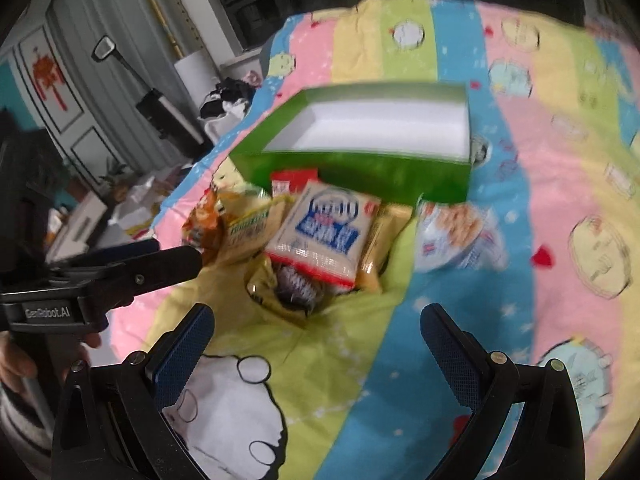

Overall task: Organize snacks
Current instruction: 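Reach the right gripper into the pile and grasp the gold-and-black candy bag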

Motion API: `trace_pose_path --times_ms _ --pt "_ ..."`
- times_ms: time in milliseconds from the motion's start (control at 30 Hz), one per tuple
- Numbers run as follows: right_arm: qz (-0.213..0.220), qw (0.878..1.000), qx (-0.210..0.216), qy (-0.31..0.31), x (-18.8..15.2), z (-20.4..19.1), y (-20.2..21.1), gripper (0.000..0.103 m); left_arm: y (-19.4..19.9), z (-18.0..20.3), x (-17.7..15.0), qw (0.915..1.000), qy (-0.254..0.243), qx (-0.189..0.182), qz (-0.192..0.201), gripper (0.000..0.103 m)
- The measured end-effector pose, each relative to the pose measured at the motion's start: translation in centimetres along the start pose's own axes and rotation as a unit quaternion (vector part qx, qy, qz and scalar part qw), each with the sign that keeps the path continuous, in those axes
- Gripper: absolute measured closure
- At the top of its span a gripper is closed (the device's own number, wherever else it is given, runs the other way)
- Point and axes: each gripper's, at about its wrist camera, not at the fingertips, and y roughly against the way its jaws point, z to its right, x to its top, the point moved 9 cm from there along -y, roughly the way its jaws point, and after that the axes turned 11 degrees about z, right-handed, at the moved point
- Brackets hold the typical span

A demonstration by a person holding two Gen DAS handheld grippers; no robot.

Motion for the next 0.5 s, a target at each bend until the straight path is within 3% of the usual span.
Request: trace_pose_path --times_ms 100,333,500 --pt "-0.012 1.0 0.018 -0.02 -1.4 0.4 -1.0 0.001 -0.6 0.3 -1.0 0.9993 0.025 -0.023 -0.014 0.0" --pt "-0.017 0.998 0.065 -0.019 -3.0 -0.7 -2.8 0.001 -1.8 1.3 -3.1 0.9976 0.01 -0.054 -0.041 0.002" --pt "-0.011 0.997 0.081 -0.01 -2.9 -1.5 -3.7 0.013 -2.9 1.9 -4.1 0.9961 -0.005 -0.064 -0.061 0.008"
